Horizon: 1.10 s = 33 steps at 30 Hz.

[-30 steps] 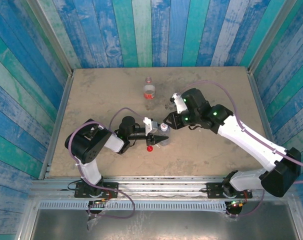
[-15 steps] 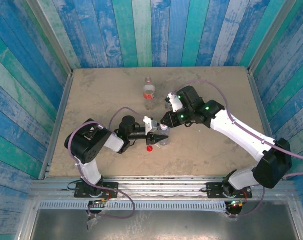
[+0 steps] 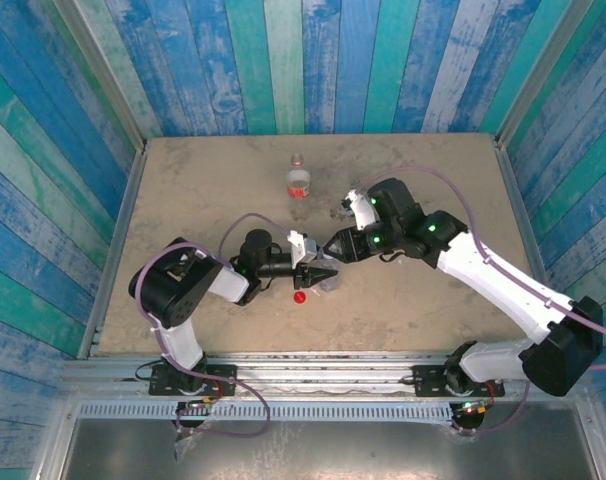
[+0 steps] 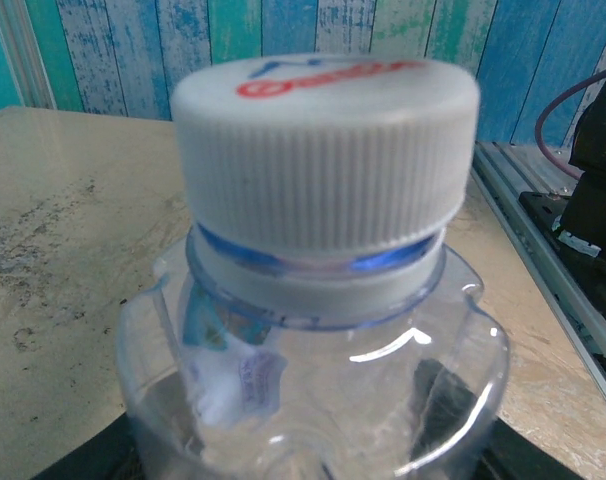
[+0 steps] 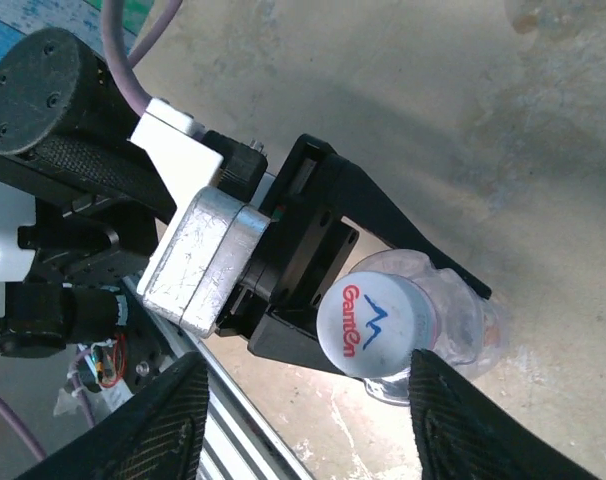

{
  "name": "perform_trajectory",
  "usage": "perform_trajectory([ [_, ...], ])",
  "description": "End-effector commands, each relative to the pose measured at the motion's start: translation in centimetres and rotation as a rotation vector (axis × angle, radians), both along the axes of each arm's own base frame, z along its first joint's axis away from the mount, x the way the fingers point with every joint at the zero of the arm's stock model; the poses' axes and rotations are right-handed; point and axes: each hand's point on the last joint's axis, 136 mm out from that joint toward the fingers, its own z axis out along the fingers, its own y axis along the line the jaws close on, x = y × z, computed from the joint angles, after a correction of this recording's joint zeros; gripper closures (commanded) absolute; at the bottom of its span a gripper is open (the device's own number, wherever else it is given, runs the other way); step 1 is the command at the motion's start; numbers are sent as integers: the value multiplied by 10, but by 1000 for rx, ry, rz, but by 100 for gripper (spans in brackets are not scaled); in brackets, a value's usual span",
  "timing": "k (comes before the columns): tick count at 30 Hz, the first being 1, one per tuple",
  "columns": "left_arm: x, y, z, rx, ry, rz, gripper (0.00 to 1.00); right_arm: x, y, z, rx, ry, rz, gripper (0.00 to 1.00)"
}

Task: Screw on the bottle caps

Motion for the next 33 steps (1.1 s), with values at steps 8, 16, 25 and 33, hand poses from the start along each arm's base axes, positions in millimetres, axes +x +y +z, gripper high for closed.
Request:
perform_trajectory([
  [8,-17,4,-11,62,120,-52,48,8,-8,11,-33,-55,58,33],
  [16,-25,4,-5,73,135,-100,48,-12,-7,19,-110,-326,454,25],
  [25,-36,5,4,91,105,-167,48,-55,-3,13,-43,-609,931,24],
  [33,-41,6,8,87,89,-193,48,-45,0,-1,-89,-571,1002,33],
])
